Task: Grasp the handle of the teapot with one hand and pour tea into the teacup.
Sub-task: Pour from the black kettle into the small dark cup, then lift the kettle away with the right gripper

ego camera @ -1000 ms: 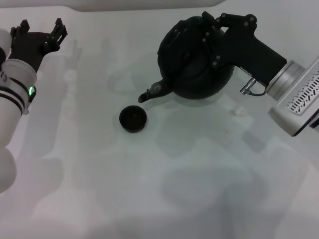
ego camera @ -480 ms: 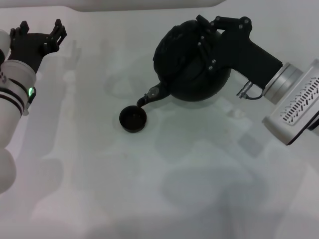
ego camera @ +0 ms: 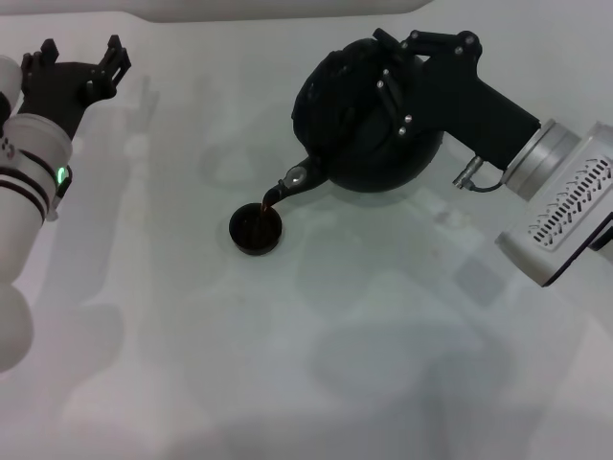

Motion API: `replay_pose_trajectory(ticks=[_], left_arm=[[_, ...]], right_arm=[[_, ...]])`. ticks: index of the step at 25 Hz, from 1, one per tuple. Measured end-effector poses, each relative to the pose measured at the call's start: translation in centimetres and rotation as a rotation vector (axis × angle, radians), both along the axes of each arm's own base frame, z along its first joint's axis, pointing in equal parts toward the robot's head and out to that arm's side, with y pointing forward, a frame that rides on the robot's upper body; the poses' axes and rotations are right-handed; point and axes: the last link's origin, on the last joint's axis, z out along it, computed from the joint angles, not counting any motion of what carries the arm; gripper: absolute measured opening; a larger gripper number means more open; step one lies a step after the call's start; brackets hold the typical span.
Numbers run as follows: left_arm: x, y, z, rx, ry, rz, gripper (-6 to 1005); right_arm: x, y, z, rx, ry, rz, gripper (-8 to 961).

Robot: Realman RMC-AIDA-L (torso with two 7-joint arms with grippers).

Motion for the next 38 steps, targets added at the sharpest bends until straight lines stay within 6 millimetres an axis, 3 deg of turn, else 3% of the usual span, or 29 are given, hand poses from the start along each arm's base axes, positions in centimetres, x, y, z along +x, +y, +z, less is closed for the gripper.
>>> replay_pose_trajectory(ticks=[32, 38], left_arm=[[-0.11, -0.13, -0.09, -0.006, -0.002, 0.006, 859], [-0.14, -0.13, -0.09, -0.006, -0.002, 0.006, 858]], right_arm=[[0.04, 0.02, -0.05, 0.013, -0.021, 0.008, 114], [0.04, 0.14, 0.42, -0.027, 0.074, -0.043, 114]])
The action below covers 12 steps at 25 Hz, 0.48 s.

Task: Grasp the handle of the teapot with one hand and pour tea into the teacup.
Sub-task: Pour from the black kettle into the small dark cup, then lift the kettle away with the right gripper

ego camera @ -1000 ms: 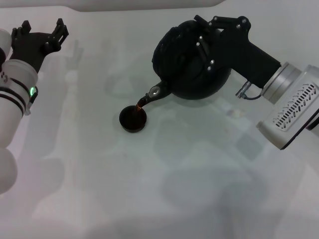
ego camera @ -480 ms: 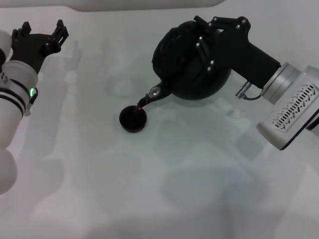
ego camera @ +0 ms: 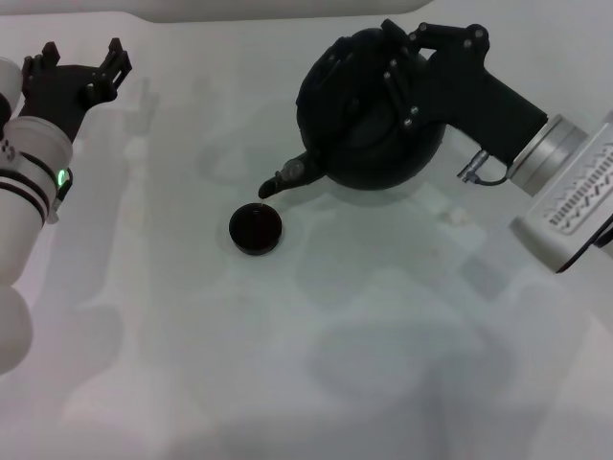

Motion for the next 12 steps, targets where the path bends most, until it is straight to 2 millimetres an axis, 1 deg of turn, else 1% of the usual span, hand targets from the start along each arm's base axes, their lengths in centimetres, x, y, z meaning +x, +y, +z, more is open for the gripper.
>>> replay_pose_trajectory(ticks=[8, 12], left_arm=[[-0.03, 0.03, 0.00, -0.001, 0.002, 0.001, 858], [-0.03, 0.03, 0.01, 0.000, 0.002, 0.000, 858]], right_arm=[[0.23, 0.01, 0.32, -0.112, 0.154, -0.086, 114], [0.32, 0.17, 0.56, -0.189, 0.277, -0.161, 114]])
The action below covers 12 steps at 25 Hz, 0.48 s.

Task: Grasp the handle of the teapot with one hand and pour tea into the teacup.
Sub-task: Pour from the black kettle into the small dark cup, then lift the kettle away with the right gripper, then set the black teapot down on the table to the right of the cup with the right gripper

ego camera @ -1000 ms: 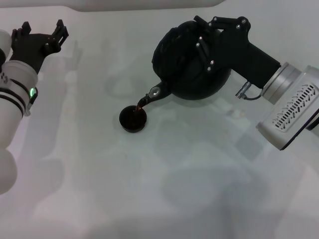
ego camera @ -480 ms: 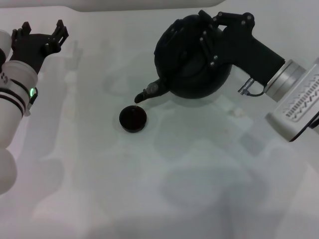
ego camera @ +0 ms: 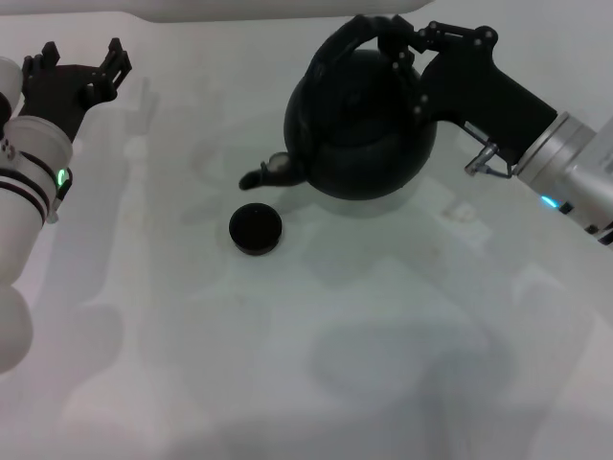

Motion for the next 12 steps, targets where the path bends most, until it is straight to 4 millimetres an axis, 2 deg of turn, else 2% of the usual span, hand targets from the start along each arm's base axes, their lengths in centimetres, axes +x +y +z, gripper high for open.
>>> replay_pose_trajectory(ticks=[5, 12], left_arm=[[-0.1, 0.0, 0.0, 0.001, 0.002, 0.000, 859], [0.0, 0.0, 0.1, 0.005, 0.000, -0.003, 858]], right_arm=[[0.9, 0.0, 1.1, -0.004, 0.095, -0.067, 114], [4.6, -1.7, 3.1, -0.011, 0.216, -0.184, 115]])
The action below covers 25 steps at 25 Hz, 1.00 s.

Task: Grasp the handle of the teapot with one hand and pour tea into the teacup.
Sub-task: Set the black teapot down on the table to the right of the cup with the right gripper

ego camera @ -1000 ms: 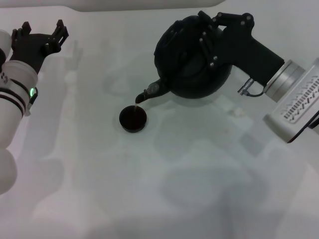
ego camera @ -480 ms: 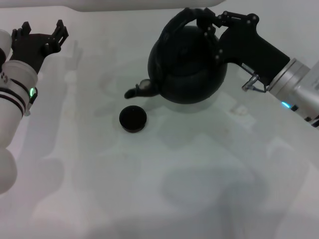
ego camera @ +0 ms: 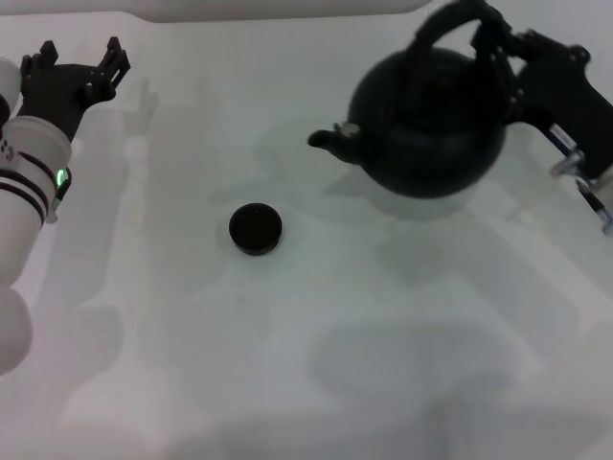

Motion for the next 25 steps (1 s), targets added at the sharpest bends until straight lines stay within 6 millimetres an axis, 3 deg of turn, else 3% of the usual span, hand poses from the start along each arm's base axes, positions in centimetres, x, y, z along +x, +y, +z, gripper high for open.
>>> replay_pose_trajectory(ticks=[10, 25], left_arm=[[0.1, -0.1, -0.2, -0.009, 0.006, -0.007, 858], [0.0, -0.1, -0.2, -0.010, 0.009, -0.004, 859]], right_arm=[[3.8, -2.4, 0.1, -0.031, -0.006, -0.135, 115], [4.8, -2.5, -0.6, -0.053, -0.072, -0.187, 114]])
